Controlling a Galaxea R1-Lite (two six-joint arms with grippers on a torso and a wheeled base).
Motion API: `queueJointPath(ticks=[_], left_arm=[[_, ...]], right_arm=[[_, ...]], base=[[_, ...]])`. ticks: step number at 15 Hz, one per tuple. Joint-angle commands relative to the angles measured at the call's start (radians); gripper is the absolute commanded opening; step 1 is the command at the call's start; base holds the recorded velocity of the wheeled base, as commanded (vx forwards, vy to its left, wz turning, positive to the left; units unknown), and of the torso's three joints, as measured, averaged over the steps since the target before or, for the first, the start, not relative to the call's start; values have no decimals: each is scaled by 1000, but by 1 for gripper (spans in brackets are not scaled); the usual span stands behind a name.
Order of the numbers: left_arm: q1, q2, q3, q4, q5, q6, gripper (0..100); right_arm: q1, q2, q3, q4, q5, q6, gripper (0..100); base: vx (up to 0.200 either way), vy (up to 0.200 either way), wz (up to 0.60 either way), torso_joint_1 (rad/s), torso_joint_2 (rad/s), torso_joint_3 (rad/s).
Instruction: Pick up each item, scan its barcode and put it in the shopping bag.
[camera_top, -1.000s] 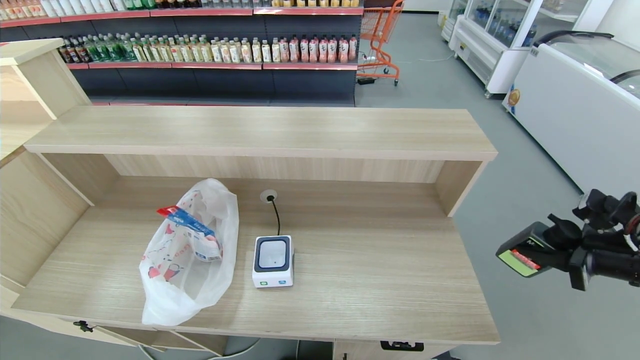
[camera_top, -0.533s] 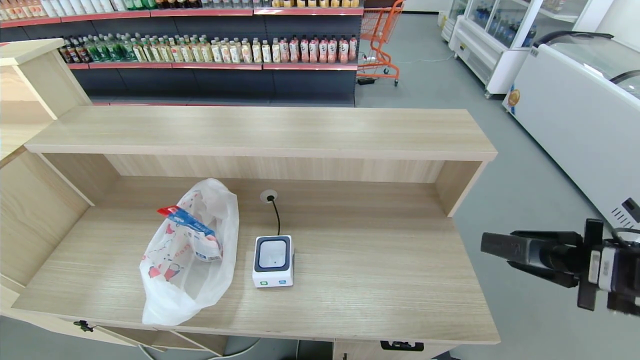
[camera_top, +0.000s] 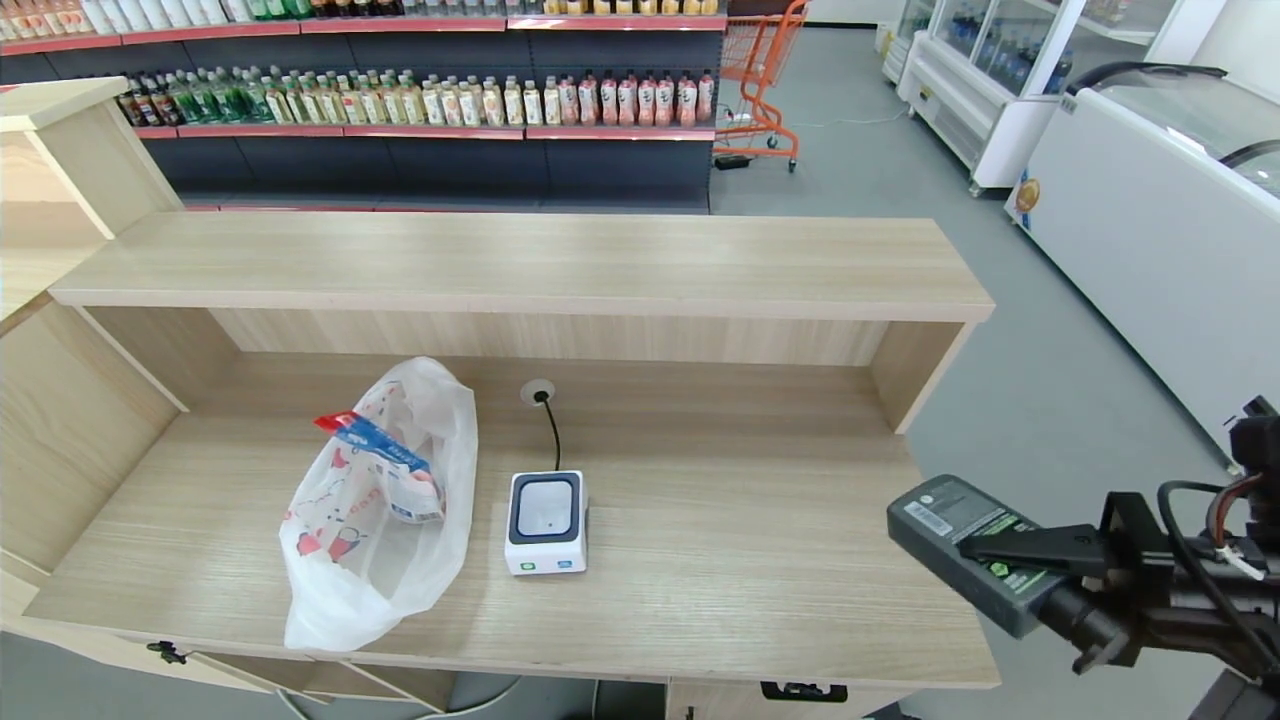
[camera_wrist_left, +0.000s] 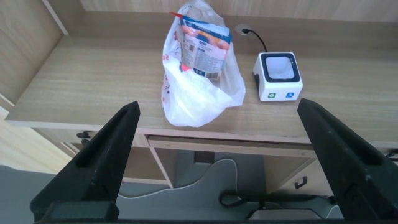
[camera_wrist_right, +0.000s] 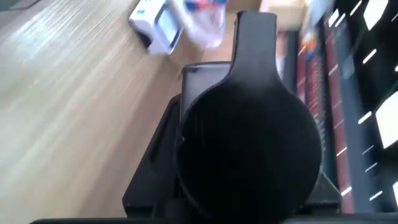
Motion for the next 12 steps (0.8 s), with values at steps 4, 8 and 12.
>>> queueJointPath(ticks=[4, 8, 12], left_arm=[[0, 2, 0, 0, 0, 0, 100], [1, 2, 0, 0, 0, 0, 100], [0, 2, 0, 0, 0, 0, 100]], right_arm=[[239, 163, -2, -6, 83, -372, 0], [277, 209, -34, -1, 98, -481, 0], [390, 246, -58, -9, 100, -481, 0]], base=[[0, 0, 0, 0, 0, 0], [0, 0, 0, 0, 0, 0], [0, 0, 0, 0, 0, 0]])
